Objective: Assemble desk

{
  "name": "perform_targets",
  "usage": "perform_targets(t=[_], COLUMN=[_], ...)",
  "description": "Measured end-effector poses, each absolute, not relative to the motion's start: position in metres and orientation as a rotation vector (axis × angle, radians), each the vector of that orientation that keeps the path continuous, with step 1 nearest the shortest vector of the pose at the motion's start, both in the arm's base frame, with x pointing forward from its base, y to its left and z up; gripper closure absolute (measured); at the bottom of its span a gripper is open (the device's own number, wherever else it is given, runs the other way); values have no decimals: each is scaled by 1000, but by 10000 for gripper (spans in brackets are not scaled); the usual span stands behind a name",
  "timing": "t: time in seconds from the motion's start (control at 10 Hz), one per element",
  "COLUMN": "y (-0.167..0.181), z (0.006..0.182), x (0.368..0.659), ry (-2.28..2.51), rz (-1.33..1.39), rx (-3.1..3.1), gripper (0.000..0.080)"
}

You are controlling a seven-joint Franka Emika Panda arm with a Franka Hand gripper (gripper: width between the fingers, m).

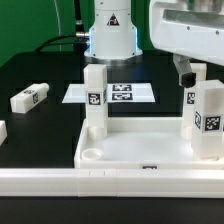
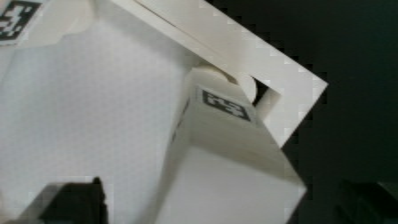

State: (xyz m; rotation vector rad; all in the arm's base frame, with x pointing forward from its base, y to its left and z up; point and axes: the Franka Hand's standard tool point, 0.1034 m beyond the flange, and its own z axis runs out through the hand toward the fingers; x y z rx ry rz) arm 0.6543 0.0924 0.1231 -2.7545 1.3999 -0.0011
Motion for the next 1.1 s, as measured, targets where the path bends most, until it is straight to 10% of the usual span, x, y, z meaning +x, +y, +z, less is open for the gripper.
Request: perform_targets(t=[1.1], y=[102], z=[120], x=[652], ry=[126], rz=[-45], rx=[-3133], gripper=[151])
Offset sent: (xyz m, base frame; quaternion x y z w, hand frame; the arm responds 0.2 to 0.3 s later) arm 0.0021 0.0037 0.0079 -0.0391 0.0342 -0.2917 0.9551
